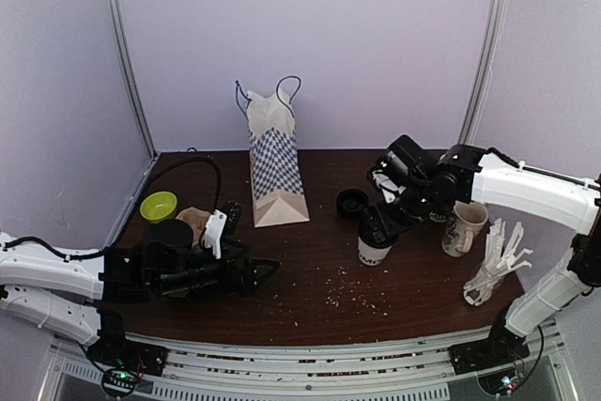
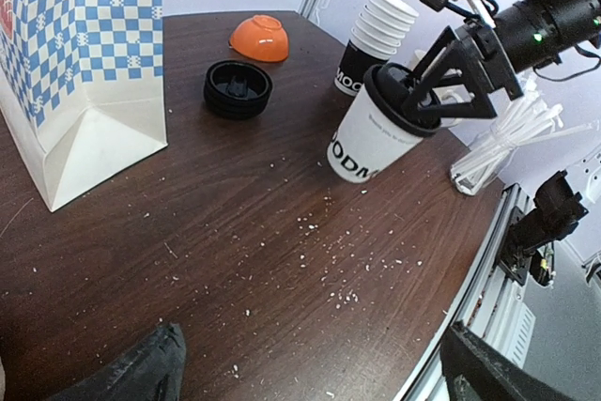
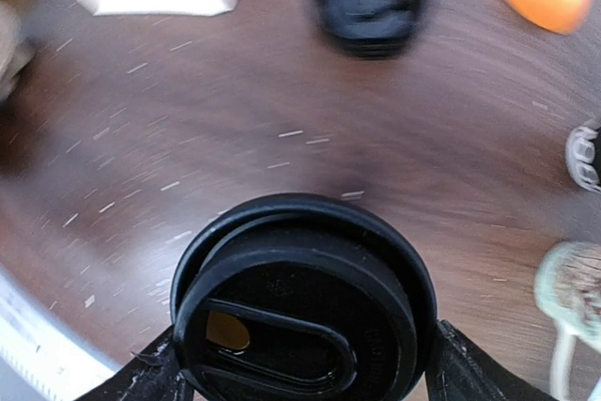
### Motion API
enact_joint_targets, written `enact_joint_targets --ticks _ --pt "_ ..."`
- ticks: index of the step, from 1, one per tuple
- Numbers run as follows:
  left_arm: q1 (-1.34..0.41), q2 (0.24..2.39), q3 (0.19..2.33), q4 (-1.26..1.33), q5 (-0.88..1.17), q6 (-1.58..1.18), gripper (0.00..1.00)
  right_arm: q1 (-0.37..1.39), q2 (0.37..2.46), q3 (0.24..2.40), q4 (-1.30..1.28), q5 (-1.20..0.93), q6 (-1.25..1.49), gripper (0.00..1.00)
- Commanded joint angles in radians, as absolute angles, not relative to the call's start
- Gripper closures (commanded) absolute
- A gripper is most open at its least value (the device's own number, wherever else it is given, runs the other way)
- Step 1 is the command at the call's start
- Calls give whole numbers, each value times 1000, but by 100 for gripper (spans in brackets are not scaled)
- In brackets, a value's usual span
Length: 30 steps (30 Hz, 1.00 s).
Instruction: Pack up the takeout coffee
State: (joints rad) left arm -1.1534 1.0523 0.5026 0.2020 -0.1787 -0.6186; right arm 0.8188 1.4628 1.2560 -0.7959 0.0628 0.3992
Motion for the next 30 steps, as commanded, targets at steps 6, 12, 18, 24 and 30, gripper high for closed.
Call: enact_joint_targets --ticks 6,12,18,24,30 --pt "-1150 1030 508 222 -199 -595 2 534 1469 1224 -808 55 280 26" --pt "-1150 997 514 193 -213 -591 2 440 1505 1199 -774 -11 263 25" --pt "-1150 980 532 161 -219 -584 2 416 1536 1193 -760 -62 271 20" --pt "-1150 972 538 142 -226 -585 2 416 1532 1202 -775 -64 277 1" --pt "-1151 964 576 84 -236 -575 2 416 1475 1246 -821 -56 287 0"
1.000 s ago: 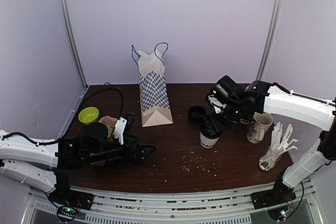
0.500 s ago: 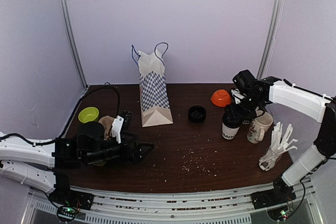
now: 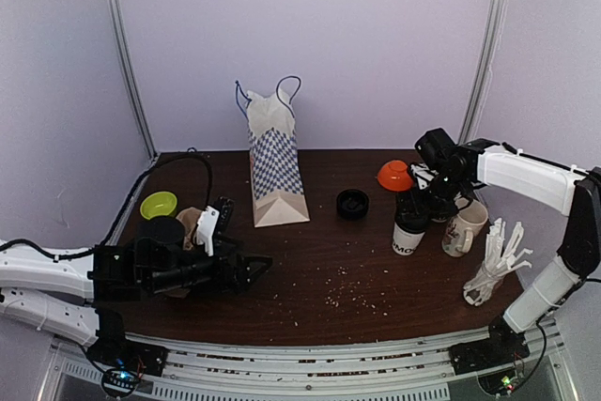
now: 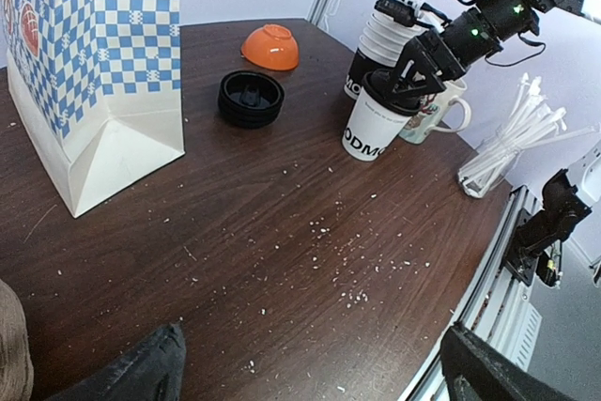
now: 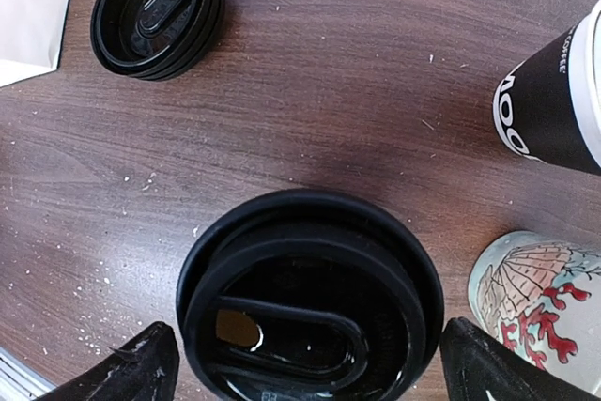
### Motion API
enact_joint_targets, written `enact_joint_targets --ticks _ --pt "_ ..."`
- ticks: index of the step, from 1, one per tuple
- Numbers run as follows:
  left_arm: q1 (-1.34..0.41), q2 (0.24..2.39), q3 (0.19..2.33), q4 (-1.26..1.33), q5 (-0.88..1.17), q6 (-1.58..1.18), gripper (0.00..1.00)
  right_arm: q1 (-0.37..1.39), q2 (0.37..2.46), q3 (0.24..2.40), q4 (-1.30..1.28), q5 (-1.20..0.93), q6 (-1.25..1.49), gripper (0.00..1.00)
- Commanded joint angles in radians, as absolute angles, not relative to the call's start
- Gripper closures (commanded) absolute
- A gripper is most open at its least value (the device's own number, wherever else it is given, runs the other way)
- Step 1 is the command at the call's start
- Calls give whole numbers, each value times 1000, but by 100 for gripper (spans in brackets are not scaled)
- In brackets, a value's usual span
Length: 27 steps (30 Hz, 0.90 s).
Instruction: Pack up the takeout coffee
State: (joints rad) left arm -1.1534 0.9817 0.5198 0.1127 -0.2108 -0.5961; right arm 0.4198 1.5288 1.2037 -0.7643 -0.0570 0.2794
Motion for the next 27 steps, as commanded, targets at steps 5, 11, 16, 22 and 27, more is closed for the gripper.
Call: enact_joint_targets --ticks 5,11,16,22,27 --pt "-1149 923 653 -68 -344 -597 2 478 1394 1346 -851 -47 318 0" --pt "-1074 927 839 -349 -469 -618 3 704 1311 1303 -630 -53 431 0" --pt "-852 903 898 -560 -392 -668 11 890 1378 1219 -372 -33 524 0" --pt "-649 873 861 -742 -329 -737 19 996 1494 1173 -122 -111 609 5" --pt "-511 880 798 -773 -293 -719 28 1054 1572 1210 -72 -157 606 7"
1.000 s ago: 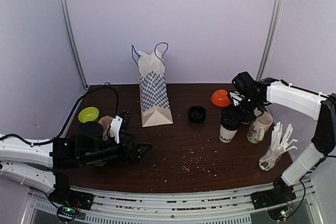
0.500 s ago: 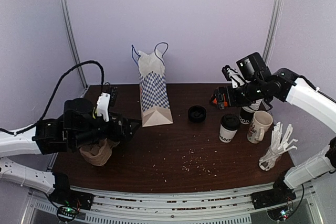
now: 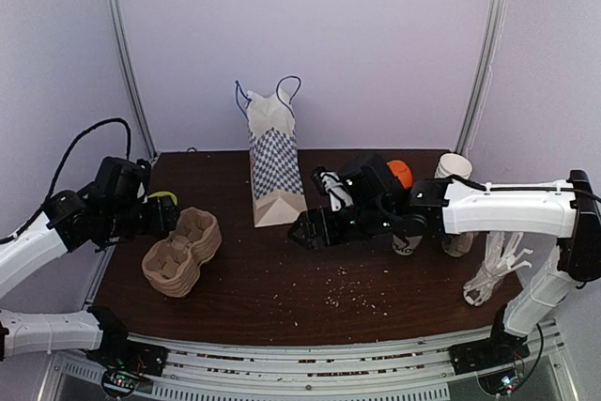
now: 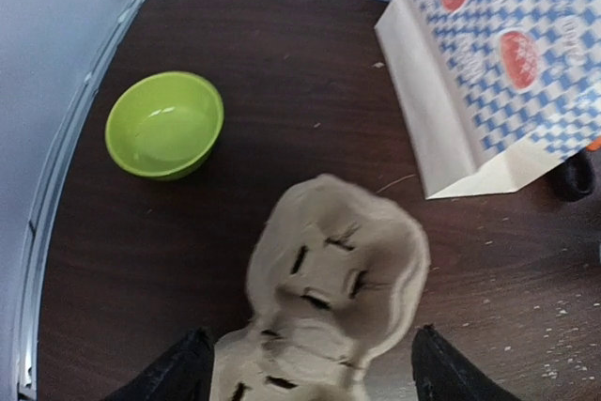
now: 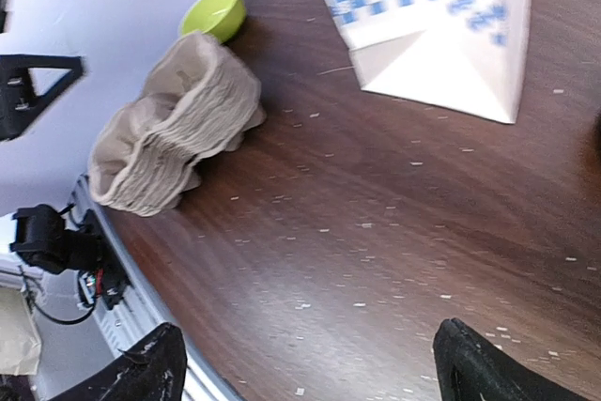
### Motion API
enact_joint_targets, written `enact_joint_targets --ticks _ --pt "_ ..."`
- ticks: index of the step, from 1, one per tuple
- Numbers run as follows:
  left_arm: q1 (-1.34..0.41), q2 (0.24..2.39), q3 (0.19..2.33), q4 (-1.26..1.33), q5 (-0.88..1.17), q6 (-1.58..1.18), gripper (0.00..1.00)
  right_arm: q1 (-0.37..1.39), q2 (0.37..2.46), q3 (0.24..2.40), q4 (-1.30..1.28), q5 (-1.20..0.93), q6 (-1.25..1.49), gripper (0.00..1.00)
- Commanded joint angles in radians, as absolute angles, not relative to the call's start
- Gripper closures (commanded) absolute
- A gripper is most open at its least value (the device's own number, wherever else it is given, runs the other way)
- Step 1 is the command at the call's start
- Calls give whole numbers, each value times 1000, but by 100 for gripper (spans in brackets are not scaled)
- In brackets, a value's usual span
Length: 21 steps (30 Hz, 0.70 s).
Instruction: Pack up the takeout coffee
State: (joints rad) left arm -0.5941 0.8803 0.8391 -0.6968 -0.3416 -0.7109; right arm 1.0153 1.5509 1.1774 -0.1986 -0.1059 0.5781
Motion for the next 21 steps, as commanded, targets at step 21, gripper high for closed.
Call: enact_joint_targets --ticks 21 --pt "-503 1070 894 -805 -352 -681 52 1081 1544 1128 -35 -163 566 8"
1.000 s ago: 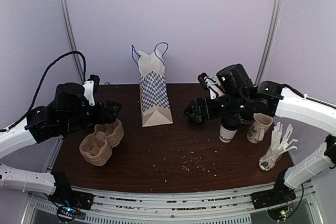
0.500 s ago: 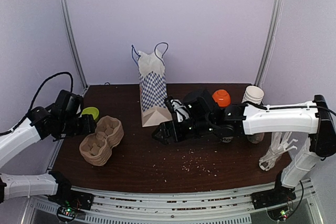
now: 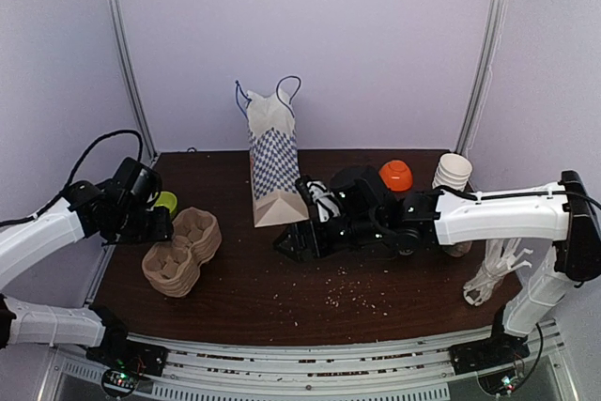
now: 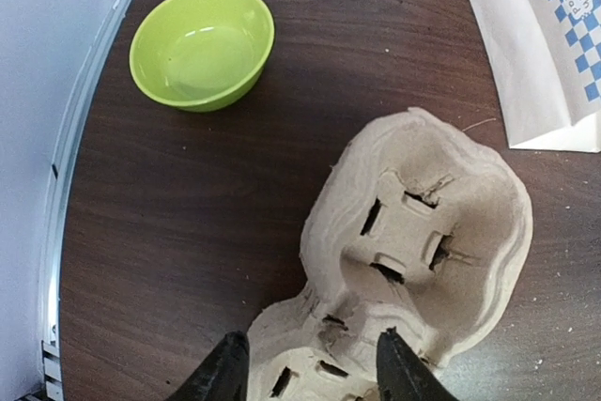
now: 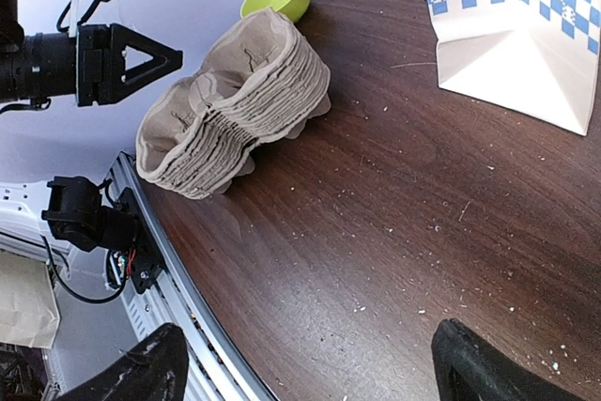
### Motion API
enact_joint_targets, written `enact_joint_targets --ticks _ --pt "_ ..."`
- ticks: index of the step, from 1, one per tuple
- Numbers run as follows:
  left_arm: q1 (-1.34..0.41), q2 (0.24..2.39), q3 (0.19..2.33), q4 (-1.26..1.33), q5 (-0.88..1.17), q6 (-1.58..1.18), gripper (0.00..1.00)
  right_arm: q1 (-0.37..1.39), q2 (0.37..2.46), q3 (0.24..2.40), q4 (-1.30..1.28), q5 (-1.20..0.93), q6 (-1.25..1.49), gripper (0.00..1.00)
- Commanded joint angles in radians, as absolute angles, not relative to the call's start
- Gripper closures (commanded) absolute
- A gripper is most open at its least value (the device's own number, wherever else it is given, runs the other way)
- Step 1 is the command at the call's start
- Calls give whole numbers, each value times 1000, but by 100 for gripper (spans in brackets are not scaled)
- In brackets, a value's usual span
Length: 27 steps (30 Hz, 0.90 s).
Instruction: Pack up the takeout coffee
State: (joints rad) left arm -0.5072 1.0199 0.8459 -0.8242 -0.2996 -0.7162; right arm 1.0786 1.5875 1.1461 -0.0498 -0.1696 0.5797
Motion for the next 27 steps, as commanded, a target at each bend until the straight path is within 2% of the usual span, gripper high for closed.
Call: enact_joint_targets --ticks 1,10,20,27 --pt "-502 1084 896 -793 -353 -674 53 1080 1540 1126 -35 -163 564 8" --pt "-475 1200 895 -682 -310 -625 57 1080 1507 1093 -36 -148 560 7" --pt "-469 1212 894 -666 -313 -614 83 1079 1503 1087 -46 -140 557 7" --pt "-469 1198 879 -670 -318 -607 95 1079 1517 1092 -44 -147 558 7"
